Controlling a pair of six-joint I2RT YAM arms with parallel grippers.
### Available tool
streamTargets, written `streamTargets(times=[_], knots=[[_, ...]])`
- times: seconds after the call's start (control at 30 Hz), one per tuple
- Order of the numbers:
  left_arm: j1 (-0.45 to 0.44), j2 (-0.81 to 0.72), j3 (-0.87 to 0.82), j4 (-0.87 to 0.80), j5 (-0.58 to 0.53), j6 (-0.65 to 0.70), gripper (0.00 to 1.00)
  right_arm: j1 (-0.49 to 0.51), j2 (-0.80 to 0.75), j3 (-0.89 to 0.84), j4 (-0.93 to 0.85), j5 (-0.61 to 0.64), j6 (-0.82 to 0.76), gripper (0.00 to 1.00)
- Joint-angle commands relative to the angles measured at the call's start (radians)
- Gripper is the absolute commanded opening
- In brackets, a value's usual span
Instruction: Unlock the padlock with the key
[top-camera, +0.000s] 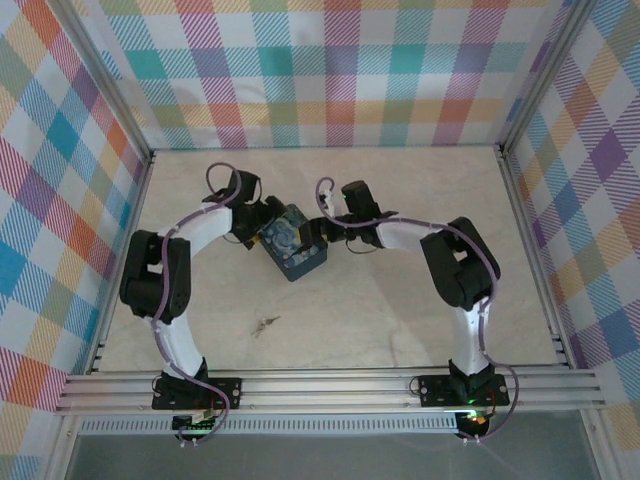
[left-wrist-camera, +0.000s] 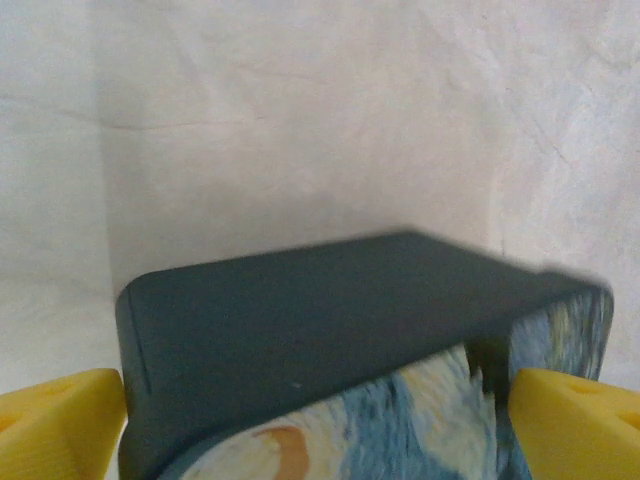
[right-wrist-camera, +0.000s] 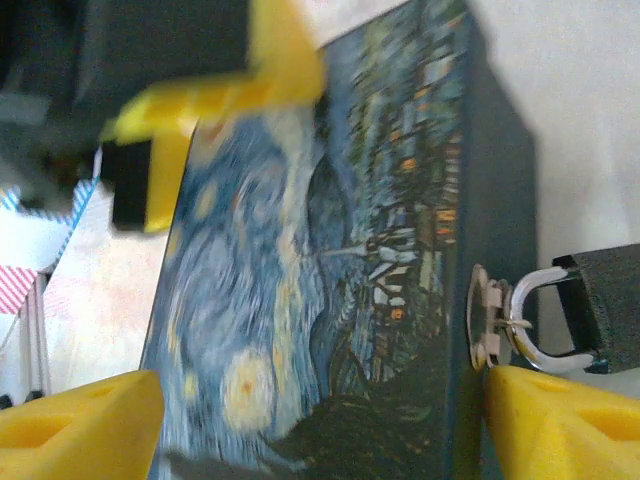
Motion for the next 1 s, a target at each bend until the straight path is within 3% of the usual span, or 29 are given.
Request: streamTargets(times=[0.0,0.17,0.3,0.5,0.7,0.8,0.97], knots=[[-0.046,0.084,0.132,0.004,0.026,-0.024,0.97,0.032,-0.123,-0.126,0.038,0.013,0.057,0.82],[-0.129,0.237,0.373,-0.092,0.014,-0.022,0.97,0.106,-0.213,-0.255,0.109,0.079,0.154,0.82],[-0.172,0.324,0.510,-0.146,0.035,-0.022,0.98,0.160,-0.239,-0.242,0.106,0.092,0.187,0.83],[-0.129,0.274,0.548,-0.253,-0.016,0.073,0.97,0.141,-0.368,-0.234,-0.145,0.161,0.086,0.86],[-0.041,0.090,0.453,-0.356,-0.085,0.169,0.99,0.094,-0.484,-0.291,-0.293,0.226,0.031,0.86],[-0.019,-0.036,0.350,-0.437,-0.192,0.198,1.00,0.080,-0.506,-0.320,-0.319,0.261,0.026,0.83],[-0.020,-0.305,-0.014,-0.449,-0.238,0.138,1.00,0.079,-0.509,-0.343,-0.338,0.314,0.063,0.76]])
